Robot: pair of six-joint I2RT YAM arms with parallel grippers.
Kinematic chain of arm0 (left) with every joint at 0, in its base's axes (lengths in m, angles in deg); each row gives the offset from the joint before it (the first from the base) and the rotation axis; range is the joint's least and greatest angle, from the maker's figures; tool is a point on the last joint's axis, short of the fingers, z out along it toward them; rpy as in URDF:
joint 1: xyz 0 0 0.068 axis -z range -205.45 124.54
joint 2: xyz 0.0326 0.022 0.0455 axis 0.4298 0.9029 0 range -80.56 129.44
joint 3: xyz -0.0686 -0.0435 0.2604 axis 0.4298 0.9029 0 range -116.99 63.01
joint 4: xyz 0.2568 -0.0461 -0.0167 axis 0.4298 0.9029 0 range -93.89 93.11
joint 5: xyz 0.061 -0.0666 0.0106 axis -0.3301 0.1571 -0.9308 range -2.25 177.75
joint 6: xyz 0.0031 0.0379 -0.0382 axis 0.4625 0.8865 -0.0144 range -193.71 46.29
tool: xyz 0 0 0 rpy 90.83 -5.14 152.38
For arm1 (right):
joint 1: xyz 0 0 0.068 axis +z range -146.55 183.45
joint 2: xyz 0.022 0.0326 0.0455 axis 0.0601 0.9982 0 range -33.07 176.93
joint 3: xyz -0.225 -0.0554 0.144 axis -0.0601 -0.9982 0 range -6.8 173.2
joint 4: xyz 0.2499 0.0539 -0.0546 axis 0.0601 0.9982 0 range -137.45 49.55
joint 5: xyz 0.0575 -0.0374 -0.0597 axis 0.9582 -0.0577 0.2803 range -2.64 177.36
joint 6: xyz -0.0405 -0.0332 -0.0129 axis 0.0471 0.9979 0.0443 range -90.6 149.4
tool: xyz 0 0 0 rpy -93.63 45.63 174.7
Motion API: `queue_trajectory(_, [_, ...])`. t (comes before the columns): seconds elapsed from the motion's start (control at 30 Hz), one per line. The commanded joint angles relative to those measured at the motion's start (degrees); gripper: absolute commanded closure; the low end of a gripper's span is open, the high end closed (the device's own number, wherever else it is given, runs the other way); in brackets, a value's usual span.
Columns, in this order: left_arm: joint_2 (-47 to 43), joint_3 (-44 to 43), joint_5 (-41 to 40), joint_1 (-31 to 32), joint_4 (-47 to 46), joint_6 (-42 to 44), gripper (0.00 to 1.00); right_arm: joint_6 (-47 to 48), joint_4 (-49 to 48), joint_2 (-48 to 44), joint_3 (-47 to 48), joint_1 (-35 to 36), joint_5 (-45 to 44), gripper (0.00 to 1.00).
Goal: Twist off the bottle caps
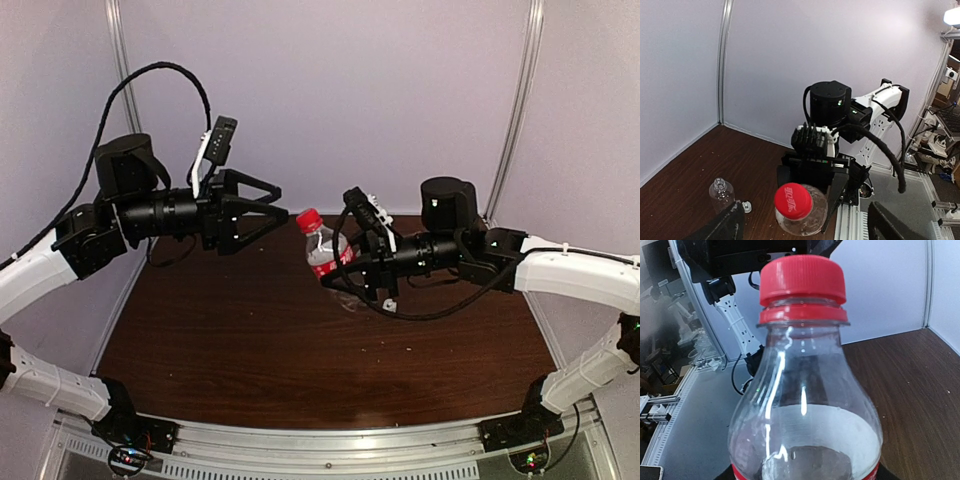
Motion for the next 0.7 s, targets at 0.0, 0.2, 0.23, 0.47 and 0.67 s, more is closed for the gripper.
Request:
queue_trajectory(0.0, [0.3,0.1,10.8,-0.5,-4.5,6.0,0.16,-2.2,-4.2,0.0,1.1,-0.2,11.0,0.63])
queue_trajectory(0.2, [3.0,-0.5,15.4,-0.5,-6.7,6.5,0.21,-5.2,-7.1,1.2,1.6,-0.2,16.8,0.64])
queue_trajectory(0.23, [3.4,-0.6,16.0,-0.5,-7.2,6.4,0.22,-5.6,-7.4,1.4,1.7,-0.1,17.5,0.64])
queue_trajectory(0.47, [6.4,-0.8,20.0,-0.5,-13.1,3.7,0.30,-7.1,-8.9,2.3,1.9,-0.2,19.6,0.64])
queue_trajectory(0.67, [8.3,-0.1,21.9,-0.5,-15.5,1.5,0.42,-7.1,-9.0,2.4,1.7,-0.1,19.2,0.64])
